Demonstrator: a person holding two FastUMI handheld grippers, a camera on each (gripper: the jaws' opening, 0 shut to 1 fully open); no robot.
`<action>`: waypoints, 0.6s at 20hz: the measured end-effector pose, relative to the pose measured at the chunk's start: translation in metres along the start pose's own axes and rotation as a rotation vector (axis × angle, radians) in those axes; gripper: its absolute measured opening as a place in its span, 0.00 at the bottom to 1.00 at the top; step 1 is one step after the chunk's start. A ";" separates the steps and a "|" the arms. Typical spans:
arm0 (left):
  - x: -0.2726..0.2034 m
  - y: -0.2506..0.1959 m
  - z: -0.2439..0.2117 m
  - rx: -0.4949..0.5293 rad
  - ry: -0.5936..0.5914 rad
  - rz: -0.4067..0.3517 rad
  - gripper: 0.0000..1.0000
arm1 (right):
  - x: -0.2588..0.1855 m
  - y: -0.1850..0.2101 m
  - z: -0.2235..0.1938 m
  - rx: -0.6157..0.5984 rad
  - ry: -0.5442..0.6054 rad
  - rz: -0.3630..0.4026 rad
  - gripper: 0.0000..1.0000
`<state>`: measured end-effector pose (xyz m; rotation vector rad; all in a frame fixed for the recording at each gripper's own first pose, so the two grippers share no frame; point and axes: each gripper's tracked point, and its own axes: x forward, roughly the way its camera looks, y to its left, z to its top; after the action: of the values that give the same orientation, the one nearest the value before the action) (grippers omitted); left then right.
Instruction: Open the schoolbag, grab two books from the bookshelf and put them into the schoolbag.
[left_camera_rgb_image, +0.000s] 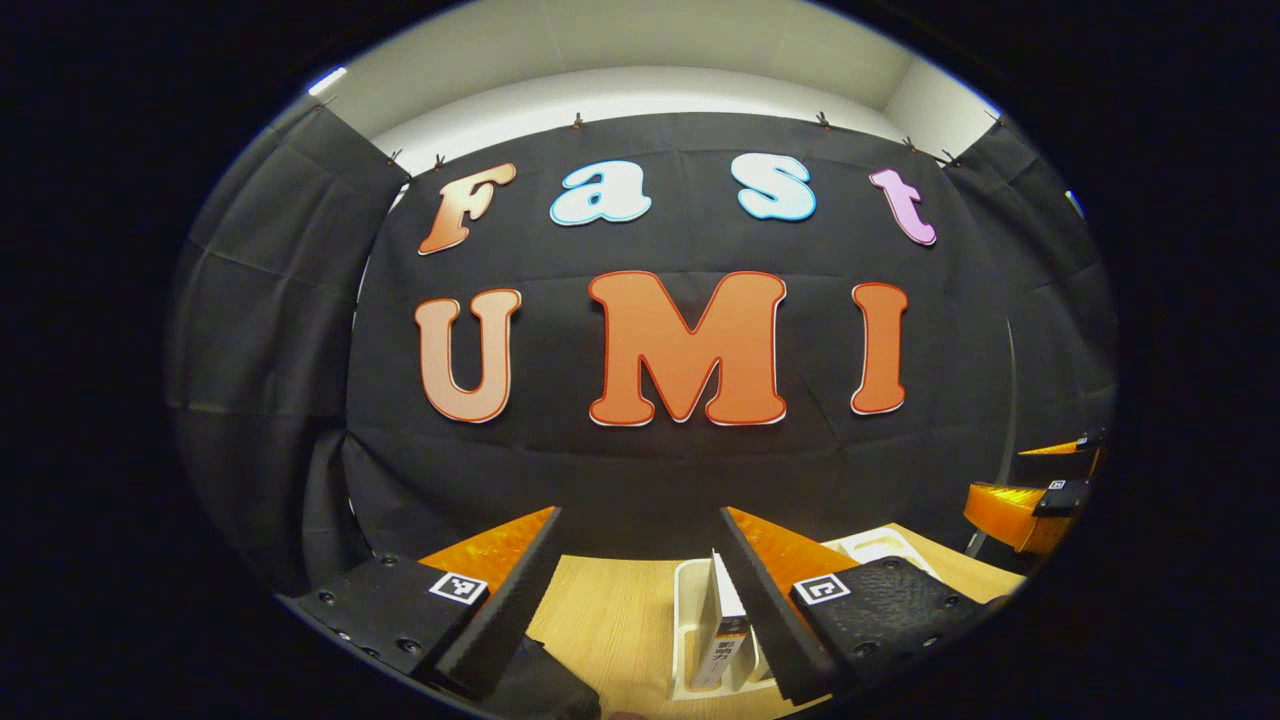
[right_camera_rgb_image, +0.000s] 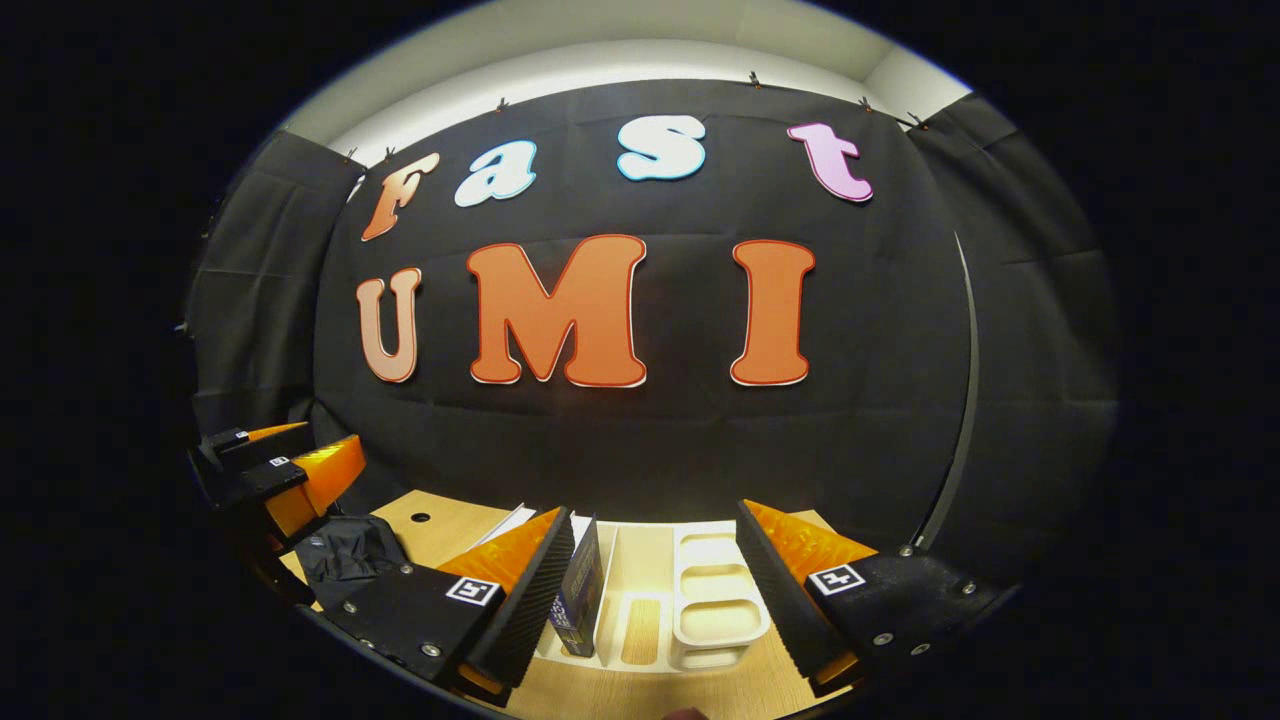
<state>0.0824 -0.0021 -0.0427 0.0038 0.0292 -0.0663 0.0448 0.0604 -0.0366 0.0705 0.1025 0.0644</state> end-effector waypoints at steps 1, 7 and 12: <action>0.003 0.003 -0.003 -0.001 0.004 -0.006 0.95 | 0.001 0.000 0.001 -0.006 -0.004 -0.009 0.96; 0.004 0.017 -0.005 -0.014 -0.002 0.009 0.95 | 0.004 0.004 0.005 -0.031 -0.010 -0.010 0.96; -0.003 0.034 -0.014 -0.007 0.017 0.057 0.95 | 0.017 0.006 0.010 -0.045 -0.016 0.032 0.96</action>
<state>0.0814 0.0318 -0.0564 -0.0019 0.0463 -0.0088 0.0625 0.0673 -0.0279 0.0272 0.0841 0.0978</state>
